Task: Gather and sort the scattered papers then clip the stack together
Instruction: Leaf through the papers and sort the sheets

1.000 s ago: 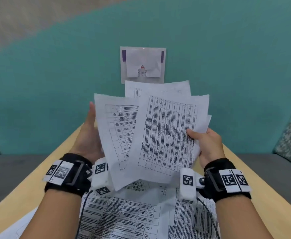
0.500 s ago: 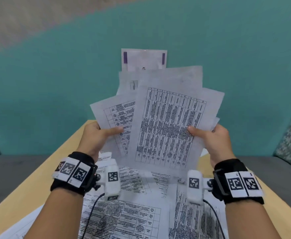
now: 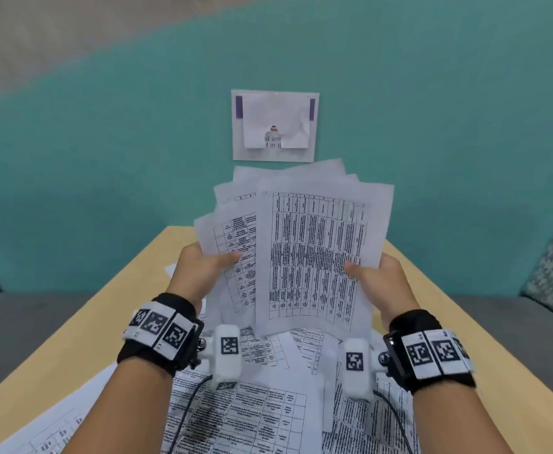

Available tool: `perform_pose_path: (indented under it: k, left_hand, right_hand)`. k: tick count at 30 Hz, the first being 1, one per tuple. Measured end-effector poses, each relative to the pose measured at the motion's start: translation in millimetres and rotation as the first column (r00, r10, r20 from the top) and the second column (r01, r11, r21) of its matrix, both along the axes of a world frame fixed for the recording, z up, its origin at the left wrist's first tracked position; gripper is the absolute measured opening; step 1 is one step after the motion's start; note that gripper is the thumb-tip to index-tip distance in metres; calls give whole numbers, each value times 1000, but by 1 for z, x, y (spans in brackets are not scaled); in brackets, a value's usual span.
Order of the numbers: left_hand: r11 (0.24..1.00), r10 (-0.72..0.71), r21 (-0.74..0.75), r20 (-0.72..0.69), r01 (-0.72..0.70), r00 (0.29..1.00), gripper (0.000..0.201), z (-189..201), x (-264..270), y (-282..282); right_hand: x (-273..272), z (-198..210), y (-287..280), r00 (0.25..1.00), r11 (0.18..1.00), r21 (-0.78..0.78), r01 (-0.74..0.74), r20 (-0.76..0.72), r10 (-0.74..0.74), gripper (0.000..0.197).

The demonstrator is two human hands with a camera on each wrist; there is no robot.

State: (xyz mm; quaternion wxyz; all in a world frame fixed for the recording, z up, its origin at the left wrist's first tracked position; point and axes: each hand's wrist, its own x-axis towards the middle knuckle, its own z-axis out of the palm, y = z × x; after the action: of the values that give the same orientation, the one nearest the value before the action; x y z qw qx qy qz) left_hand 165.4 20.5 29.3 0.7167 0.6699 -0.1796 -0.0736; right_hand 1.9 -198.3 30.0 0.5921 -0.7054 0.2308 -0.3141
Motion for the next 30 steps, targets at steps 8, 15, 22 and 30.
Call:
perform_pose_path:
  k: [8,15,22,30]
  left_hand:
    - [980,197,-17,73,-196,978,61,11,4,2]
    - [993,63,-76,-273,-87,960,120,16,-14,-11]
    - [917,-233,-392,-387,70,892,64,18,-32,-26]
    - [956,93,-274,-53,-104,994,34,29,-2,10]
  right_hand:
    - [-4,9,1,994,992,126,8,107,-22,23]
    - [3,11,4,960,906,418,66,221,-171,31]
    - [8,13,22,956,850,506,-147,294,-9,36]
    - [-9,22,2,912,890,453,-54,384,-140,55]
